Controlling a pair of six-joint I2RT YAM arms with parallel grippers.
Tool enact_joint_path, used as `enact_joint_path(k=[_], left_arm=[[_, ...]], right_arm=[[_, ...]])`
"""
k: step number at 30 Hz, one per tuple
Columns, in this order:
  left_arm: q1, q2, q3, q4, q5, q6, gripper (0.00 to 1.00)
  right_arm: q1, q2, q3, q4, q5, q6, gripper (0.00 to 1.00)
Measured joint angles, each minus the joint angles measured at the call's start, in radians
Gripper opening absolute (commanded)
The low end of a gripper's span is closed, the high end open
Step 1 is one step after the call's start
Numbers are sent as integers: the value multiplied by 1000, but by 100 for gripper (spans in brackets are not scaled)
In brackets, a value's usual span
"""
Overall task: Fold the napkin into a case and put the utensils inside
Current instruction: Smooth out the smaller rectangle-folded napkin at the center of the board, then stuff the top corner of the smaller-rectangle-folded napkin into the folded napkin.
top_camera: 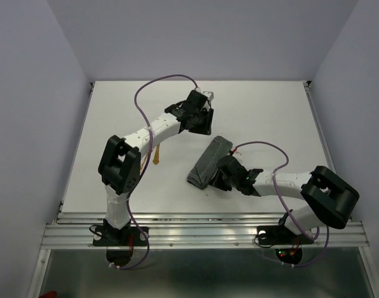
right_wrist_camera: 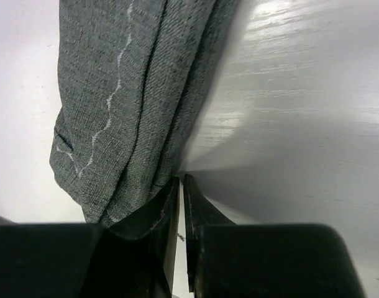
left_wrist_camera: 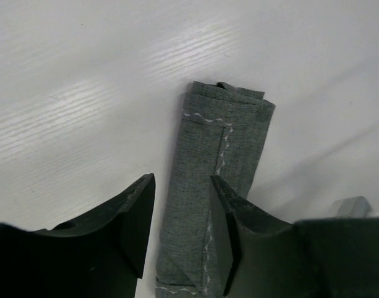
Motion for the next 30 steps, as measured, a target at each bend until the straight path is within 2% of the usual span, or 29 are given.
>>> enact_joint_path(k=[3, 6, 8, 11, 13, 14, 16, 22, 26, 30], left_arm=[[-10, 6, 9, -28, -72, 7, 62], [-42, 42, 43, -53, -123, 18, 63], [-65, 67, 53, -52, -133, 18, 63], [-101, 107, 56, -52, -148, 18, 63], [-128, 142, 77, -61, -174, 20, 66], [-139, 161, 94, -63, -185, 20, 72], [-158, 196, 135, -68, -208, 23, 73], [-225, 277, 241, -82, -266, 27, 76], [-253, 322, 300, -89, -307, 32, 67], [-264, 369, 331, -96, -348, 40, 66]], right_arm=[[-8, -26, 0, -51, 50, 2, 15], [-87, -98, -34, -115, 87, -13, 20], [-181, -172, -77, -145, 104, -32, 26], [-391, -333, -152, -220, 122, -82, 34], [-503, -354, -157, -246, 113, -123, 36], [-536, -350, -157, -248, 109, -131, 36], [-607, -319, -142, -246, 95, -161, 40], [-655, -228, -64, -261, 45, -221, 44], [-660, -203, -38, -267, 27, -243, 44], [-671, -200, -34, -268, 14, -250, 44]])
